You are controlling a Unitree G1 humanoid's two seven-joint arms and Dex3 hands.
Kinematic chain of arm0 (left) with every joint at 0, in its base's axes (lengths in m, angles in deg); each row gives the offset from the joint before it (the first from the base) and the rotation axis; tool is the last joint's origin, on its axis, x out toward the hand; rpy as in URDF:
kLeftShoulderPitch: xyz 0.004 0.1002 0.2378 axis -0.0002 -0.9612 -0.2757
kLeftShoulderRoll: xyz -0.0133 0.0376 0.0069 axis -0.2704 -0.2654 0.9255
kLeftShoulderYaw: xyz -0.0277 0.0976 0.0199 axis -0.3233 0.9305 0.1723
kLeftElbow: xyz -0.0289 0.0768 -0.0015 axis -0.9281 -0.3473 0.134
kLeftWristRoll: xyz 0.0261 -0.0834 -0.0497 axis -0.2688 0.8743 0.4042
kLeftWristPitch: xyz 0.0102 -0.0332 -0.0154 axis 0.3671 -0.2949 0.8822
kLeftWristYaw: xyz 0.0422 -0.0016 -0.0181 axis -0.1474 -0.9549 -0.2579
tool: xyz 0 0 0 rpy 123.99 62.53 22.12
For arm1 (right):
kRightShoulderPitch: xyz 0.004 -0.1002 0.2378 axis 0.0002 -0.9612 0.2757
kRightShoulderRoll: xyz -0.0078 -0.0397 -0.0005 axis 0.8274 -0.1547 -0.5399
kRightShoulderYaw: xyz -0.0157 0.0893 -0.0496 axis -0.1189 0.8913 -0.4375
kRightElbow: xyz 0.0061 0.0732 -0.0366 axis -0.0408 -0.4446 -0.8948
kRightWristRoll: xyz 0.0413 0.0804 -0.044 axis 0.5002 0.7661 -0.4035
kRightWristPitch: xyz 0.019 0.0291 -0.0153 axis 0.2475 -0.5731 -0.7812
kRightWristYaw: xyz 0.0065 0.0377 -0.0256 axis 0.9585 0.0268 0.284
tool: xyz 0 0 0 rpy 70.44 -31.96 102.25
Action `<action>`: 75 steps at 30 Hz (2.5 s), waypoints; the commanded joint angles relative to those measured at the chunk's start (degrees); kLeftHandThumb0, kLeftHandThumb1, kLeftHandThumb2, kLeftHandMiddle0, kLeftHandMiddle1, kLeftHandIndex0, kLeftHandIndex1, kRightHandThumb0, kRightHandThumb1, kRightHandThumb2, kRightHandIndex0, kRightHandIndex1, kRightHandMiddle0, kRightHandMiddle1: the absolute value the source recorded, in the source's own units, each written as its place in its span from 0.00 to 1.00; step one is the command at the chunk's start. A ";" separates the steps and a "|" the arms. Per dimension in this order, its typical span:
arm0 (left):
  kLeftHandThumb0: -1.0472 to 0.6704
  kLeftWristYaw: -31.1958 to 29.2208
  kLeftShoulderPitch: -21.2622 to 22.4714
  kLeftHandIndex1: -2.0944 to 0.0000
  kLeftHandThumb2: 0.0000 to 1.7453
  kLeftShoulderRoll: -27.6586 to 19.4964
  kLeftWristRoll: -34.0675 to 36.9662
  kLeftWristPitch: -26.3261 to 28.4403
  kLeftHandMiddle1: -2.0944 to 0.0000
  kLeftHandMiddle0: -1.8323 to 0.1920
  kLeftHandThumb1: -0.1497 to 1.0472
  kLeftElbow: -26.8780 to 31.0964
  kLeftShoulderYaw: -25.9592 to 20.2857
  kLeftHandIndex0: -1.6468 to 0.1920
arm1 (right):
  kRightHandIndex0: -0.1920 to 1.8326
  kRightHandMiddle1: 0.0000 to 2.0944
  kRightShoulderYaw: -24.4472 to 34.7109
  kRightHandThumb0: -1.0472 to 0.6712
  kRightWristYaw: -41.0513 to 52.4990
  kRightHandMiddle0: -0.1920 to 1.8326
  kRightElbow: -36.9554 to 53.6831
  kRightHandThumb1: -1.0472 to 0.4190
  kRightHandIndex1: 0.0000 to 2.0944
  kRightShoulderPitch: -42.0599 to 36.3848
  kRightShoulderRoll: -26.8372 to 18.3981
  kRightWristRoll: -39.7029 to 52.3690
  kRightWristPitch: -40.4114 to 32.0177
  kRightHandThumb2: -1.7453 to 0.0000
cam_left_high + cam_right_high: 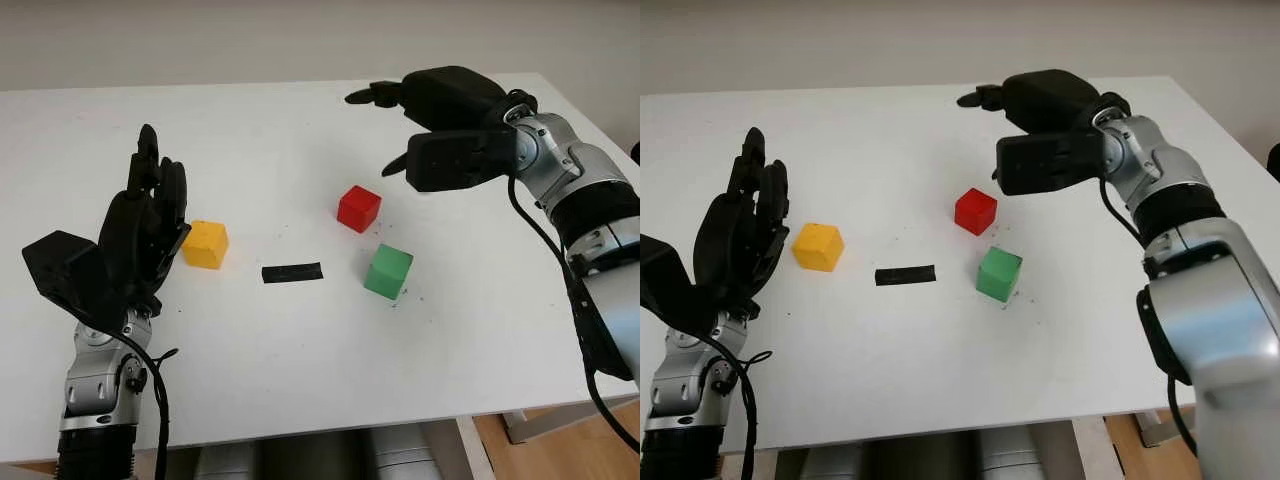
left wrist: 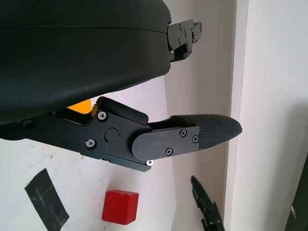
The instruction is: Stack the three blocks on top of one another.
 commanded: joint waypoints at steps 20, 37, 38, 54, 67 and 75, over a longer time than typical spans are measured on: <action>0.21 0.55 -0.59 0.98 0.32 -0.28 -0.74 1.55 0.98 1.00 1.00 2.84 0.26 1.00 | 0.29 0.06 -11.37 0.36 -12.59 0.29 -4.13 0.15 0.05 -0.25 2.39 -9.69 4.01 0.97; 0.21 0.77 -1.33 0.99 0.32 0.12 -0.95 1.53 0.99 1.00 1.00 3.55 0.61 1.00 | 0.32 0.05 -13.13 0.38 -15.94 0.32 -5.97 0.13 0.04 -1.40 5.11 -10.39 3.11 0.97; 0.21 0.83 -1.36 0.99 0.32 0.13 -0.98 1.55 0.99 1.00 1.00 3.61 0.61 1.00 | 0.32 0.05 -13.34 0.38 -15.93 0.33 -6.03 0.13 0.04 -1.41 5.20 -10.48 2.93 0.97; 0.21 1.60 -2.00 0.98 0.31 0.46 -1.10 1.38 0.98 1.00 1.00 4.16 0.54 0.99 | 0.24 0.07 -18.18 0.34 -21.24 0.40 -6.38 0.14 0.00 -1.58 5.33 -14.86 1.47 0.97; 0.21 1.20 -2.37 0.98 0.32 0.27 -1.44 0.75 0.98 1.00 1.00 4.00 0.58 1.00 | 0.26 0.12 -20.16 0.39 -27.57 0.52 -7.35 0.11 0.03 -1.86 5.26 -16.65 0.38 0.96; 0.21 0.95 -2.21 0.98 0.32 0.32 -1.44 0.25 0.99 1.00 1.00 3.62 0.77 1.00 | 0.30 0.35 -20.05 0.39 -30.62 0.45 -7.38 0.10 0.03 -1.56 4.89 -16.92 0.04 0.97</action>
